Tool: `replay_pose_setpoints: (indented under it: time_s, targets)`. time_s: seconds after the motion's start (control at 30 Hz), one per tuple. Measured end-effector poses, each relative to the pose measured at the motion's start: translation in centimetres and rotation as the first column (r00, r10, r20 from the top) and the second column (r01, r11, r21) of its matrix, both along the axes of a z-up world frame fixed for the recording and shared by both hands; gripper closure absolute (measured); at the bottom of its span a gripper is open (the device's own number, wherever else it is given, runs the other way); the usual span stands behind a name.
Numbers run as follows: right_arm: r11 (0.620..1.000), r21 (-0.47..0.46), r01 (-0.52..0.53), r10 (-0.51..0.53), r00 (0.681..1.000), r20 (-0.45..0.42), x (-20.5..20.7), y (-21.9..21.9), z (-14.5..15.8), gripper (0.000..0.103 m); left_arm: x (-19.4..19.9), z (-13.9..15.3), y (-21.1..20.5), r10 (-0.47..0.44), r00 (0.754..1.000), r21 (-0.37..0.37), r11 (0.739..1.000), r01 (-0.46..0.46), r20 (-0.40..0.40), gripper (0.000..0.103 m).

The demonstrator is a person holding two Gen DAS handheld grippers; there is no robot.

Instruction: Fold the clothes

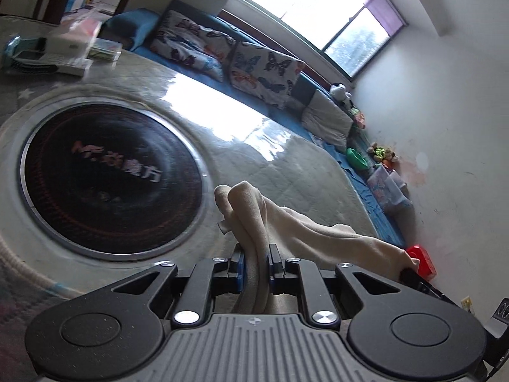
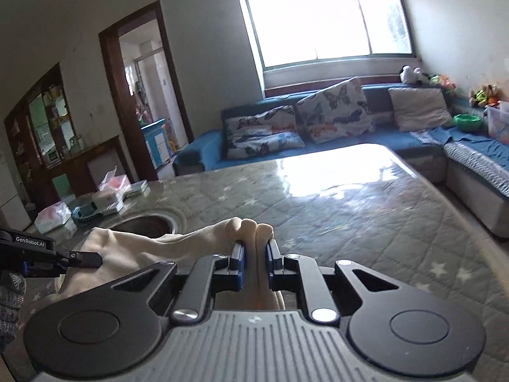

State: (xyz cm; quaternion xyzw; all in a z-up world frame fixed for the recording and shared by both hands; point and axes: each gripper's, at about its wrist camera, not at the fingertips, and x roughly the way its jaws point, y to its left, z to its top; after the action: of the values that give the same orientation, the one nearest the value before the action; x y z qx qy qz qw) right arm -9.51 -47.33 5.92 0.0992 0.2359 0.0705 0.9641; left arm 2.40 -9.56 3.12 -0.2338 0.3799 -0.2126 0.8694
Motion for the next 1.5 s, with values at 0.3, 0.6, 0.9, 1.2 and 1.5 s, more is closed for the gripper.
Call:
replay_pose_setpoints:
  time_s: [0.3, 0.6, 0.9, 1.2, 1.5]
  targets:
    - [0.992, -0.037, 0.118, -0.118, 0.993, 0.02, -1.1, -4.6, 0.8, 0.091, 1.3, 0.5, -6.8, -0.101, 0.995, 0.041, 0.994, 0.1, 0.024, 0.088]
    - [0.972, -0.068, 0.226, -0.225, 0.974, 0.013, 0.3, -9.3, 0.8, 0.091, 3.9, -1.0, -13.3, -0.186, 0.983, 0.067, 0.98, 0.185, -0.001, 0.089]
    - [0.944, -0.115, 0.308, -0.314, 0.949, -0.034, 1.4, -12.1, -1.4, 0.091, 5.8, -3.5, -17.1, -0.233, 0.972, 0.119, 0.964, 0.236, -0.04, 0.088]
    - [0.902, -0.188, 0.39, -0.412, 0.906, -0.095, 3.4, -12.8, -4.5, 0.086, 6.1, -4.0, -15.2, -0.187, 0.982, 0.169, 0.967, 0.191, -0.038, 0.085]
    - [0.963, -0.155, 0.221, -0.242, 0.961, -0.136, 7.5, -9.0, -4.8, 0.082, 5.0, -3.4, -16.3, -0.234, 0.972, 0.17, 0.957, 0.233, -0.012, 0.085]
